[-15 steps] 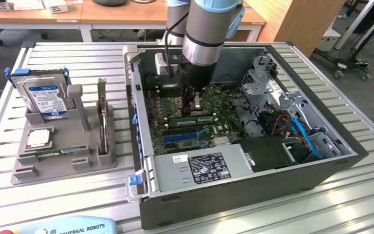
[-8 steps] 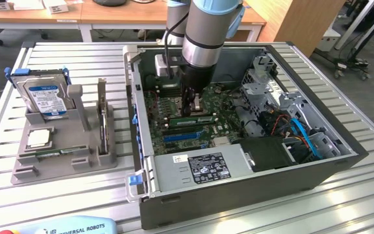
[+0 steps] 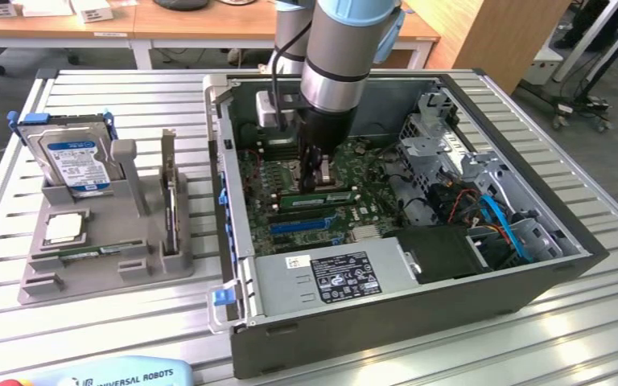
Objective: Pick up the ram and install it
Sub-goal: 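Press down the ram until it locks into place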
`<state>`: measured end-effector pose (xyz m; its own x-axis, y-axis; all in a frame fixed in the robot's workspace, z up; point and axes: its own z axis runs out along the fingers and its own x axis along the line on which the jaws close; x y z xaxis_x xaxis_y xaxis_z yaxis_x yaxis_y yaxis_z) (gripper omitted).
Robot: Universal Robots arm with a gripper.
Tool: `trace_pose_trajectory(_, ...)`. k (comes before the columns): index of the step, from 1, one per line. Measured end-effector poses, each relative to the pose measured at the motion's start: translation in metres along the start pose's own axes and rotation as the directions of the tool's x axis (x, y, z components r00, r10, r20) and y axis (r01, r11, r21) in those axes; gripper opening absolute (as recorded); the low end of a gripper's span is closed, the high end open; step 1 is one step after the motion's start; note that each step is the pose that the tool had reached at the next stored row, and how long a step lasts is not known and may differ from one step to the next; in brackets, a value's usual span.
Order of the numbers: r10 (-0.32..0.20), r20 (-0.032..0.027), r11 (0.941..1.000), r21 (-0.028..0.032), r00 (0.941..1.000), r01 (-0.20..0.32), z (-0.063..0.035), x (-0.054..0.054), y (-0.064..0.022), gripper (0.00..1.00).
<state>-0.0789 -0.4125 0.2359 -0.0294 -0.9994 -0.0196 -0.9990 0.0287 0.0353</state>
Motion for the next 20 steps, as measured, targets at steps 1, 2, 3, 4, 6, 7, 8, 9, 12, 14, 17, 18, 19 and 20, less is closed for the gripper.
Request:
trace_pose_trajectory(1,0.000,0.0001,1.0000,0.0001,1.0000,0.000,0.0006,0.0000,0.0000,0.10)
trace_pose_trajectory(2,0.000,0.0001,1.0000,0.0001,1.0000,0.000,0.0011,0.0000,0.0000,0.10)
trace_pose_trajectory(3,0.000,0.0000,1.0000,0.0000,1.0000,0.000,0.0015,0.0000,0.0000,0.10)
trace_pose_trajectory(4,0.000,0.0001,1.0000,0.0000,1.0000,0.000,0.0020,0.0000,-0.0001,0.10)
trace_pose_trajectory(6,0.000,0.0000,1.0000,0.0000,1.0000,0.000,0.0030,0.0001,-0.0001,0.10)
trace_pose_trajectory(7,0.000,0.0000,1.0000,0.0000,1.0000,0.000,0.0034,0.0001,-0.0001,0.10)
trace_pose_trajectory(8,0.000,-0.0002,1.0000,-0.0001,1.0000,0.000,0.0035,0.0001,-0.0001,0.10)
trace_pose_trajectory(9,0.000,-0.0002,1.0000,-0.0001,1.0000,0.000,0.0035,0.0001,-0.0001,0.10)
trace_pose_trajectory(12,0.000,0.0001,1.0000,0.0001,1.0000,0.000,0.0039,0.0001,-0.0001,0.10)
trace_pose_trajectory(14,0.000,0.0003,1.0000,0.0001,1.0000,0.000,0.0049,0.0000,-0.0002,0.10)
trace_pose_trajectory(17,0.000,0.0000,1.0000,0.0000,1.0000,0.000,0.0063,0.0001,-0.0002,0.10)
trace_pose_trajectory(18,0.000,-0.0001,1.0000,0.0000,1.0000,0.000,0.0063,0.0002,-0.0002,0.10)
trace_pose_trajectory(19,0.000,-0.0002,1.0000,0.0000,1.0000,0.000,0.0063,0.0002,-0.0002,0.10)
trace_pose_trajectory(20,0.000,-0.0001,1.0000,-0.0001,1.0000,0.000,0.0063,0.0001,-0.0002,0.10)
